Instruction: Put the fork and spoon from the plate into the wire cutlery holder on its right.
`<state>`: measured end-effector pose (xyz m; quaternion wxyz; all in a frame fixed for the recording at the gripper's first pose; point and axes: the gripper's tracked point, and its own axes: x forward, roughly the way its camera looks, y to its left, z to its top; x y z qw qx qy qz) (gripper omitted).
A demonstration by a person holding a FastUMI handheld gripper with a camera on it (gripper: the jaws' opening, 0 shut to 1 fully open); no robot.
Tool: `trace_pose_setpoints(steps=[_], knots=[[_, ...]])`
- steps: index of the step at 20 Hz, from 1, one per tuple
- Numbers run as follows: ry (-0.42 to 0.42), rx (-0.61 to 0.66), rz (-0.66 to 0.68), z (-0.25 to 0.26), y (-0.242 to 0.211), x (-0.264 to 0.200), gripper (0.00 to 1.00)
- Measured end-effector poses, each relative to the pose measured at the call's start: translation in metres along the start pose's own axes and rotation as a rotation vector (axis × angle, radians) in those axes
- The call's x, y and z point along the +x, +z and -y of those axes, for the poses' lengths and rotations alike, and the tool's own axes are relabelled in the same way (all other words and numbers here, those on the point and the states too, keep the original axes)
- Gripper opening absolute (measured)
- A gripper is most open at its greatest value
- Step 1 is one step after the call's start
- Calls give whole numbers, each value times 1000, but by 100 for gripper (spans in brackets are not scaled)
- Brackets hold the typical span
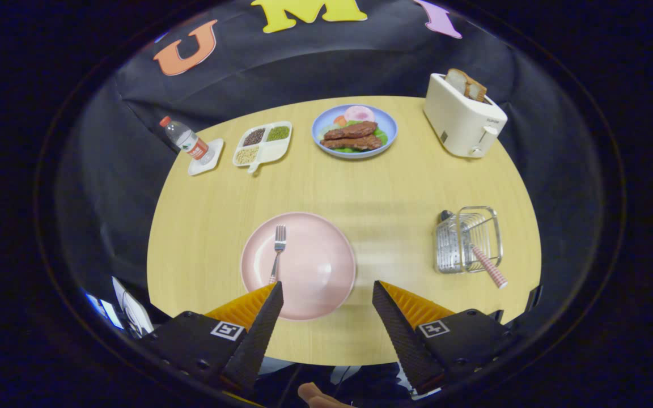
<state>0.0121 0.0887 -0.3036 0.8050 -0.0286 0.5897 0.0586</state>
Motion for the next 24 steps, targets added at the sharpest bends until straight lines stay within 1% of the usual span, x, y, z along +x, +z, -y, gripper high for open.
trace_pose_setpoints(steps=[6, 9, 11, 14, 15, 16, 17, 18, 19, 20, 22, 23, 24], knots=[[-18, 17, -46, -43, -20, 48, 95], [-57, 38, -35, -57, -26, 73, 95], [-64, 52, -25, -65, -27, 89, 95], [-111, 28, -10, -68, -30, 110, 84], [-116, 20, -6, -70, -31, 115, 83], [-116, 19, -3, -72, -32, 120, 78], [-116, 20, -9, -75, -34, 124, 75], [-119, 24, -15, -75, -36, 127, 66], [-129, 29, -16, -75, -38, 130, 59], [-132, 34, -21, -76, -40, 132, 49], [-110, 38, -37, -81, -46, 134, 33], [-117, 31, -45, -80, -48, 134, 25], [-105, 28, -39, -81, -46, 133, 11]])
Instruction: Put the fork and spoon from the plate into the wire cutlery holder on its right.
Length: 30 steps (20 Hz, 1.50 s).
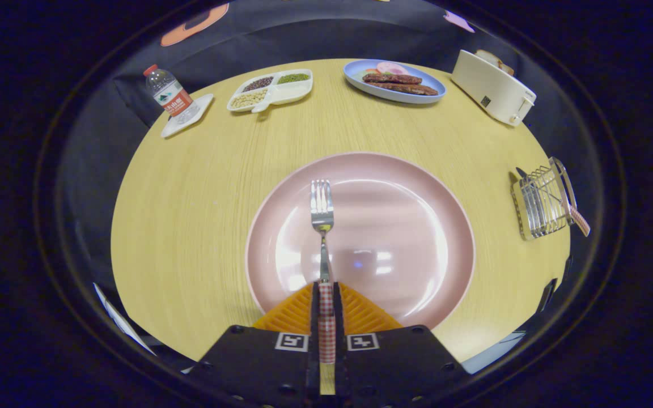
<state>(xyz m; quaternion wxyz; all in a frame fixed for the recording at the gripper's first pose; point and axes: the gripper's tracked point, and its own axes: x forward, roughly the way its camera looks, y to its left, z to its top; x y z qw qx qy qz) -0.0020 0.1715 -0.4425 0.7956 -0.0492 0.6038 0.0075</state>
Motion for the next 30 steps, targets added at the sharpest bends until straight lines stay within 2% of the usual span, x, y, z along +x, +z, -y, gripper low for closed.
trace_pose_setpoints(steps=[2, 3, 6, 8, 15, 20, 30], knots=[[4, -6, -8, 4, -2, 0, 9], [-6, -15, -15, 8, -3, -3, 5], [11, -29, 4, 19, 0, -20, 5], [-10, -37, 23, 36, 5, -33, 1], [34, -48, 71, 90, 20, -96, 1], [60, -42, 105, 146, 29, -129, 1], [42, -36, 87, 261, 48, -170, 1]])
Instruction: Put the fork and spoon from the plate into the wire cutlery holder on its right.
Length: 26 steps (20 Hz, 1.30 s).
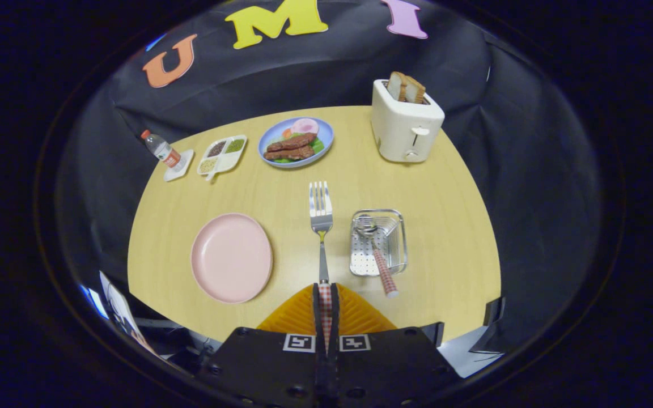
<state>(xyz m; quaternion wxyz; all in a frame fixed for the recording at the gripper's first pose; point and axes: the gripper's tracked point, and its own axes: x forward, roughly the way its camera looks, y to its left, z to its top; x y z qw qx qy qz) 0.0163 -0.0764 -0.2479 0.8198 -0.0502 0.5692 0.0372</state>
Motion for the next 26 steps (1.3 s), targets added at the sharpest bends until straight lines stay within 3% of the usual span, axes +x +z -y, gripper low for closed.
trace_pose_setpoints(steps=[9, 17, 26], knots=[[22, -35, -139, 60, 7, 1, 1], [56, -53, -406, 79, -22, 17, 1], [49, -49, -473, 80, -1, 30, 3]])
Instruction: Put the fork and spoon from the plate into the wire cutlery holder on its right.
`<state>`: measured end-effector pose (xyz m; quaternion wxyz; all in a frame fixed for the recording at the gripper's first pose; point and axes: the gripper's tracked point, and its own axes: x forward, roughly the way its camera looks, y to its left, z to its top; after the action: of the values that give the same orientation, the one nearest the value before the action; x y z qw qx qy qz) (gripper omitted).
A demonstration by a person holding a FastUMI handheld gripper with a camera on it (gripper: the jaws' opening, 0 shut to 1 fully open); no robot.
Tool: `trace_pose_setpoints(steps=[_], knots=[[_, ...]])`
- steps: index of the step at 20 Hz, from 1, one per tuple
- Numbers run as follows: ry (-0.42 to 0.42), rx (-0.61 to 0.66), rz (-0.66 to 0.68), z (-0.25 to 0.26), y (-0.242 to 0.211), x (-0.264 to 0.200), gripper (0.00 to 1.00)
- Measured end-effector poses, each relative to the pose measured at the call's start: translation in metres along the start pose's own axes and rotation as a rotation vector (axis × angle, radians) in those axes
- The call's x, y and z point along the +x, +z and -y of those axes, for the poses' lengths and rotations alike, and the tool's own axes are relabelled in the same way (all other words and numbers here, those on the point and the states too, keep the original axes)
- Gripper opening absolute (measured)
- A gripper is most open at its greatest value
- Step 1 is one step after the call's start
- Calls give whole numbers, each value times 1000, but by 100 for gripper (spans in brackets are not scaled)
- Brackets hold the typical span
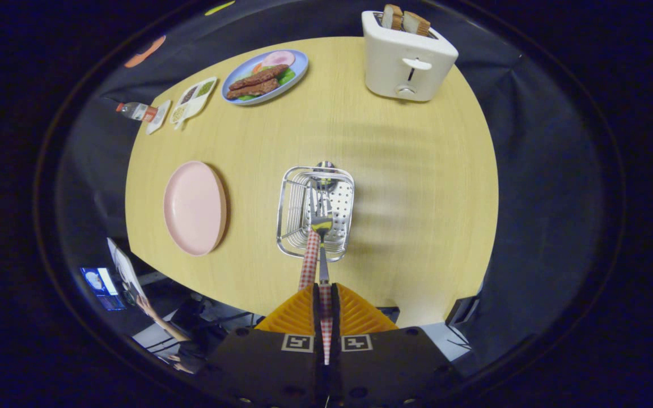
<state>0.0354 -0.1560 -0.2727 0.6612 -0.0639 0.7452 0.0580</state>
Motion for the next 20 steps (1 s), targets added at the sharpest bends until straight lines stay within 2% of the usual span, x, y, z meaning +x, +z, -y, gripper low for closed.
trace_pose_setpoints(steps=[5, 8, 11, 12, 15, 17, 20], knots=[[-20, -11, -75, 6, -5, 5, 6], [11, 26, -28, 1, 8, 1, 9], [15, 25, -1, 1, 14, -4, 4], [25, 19, 9, -1, 14, -6, 14], [50, 21, 72, -6, 22, -16, 13], [50, 14, 118, -8, 26, -22, 23], [51, 19, 199, -16, 34, -36, 29]])
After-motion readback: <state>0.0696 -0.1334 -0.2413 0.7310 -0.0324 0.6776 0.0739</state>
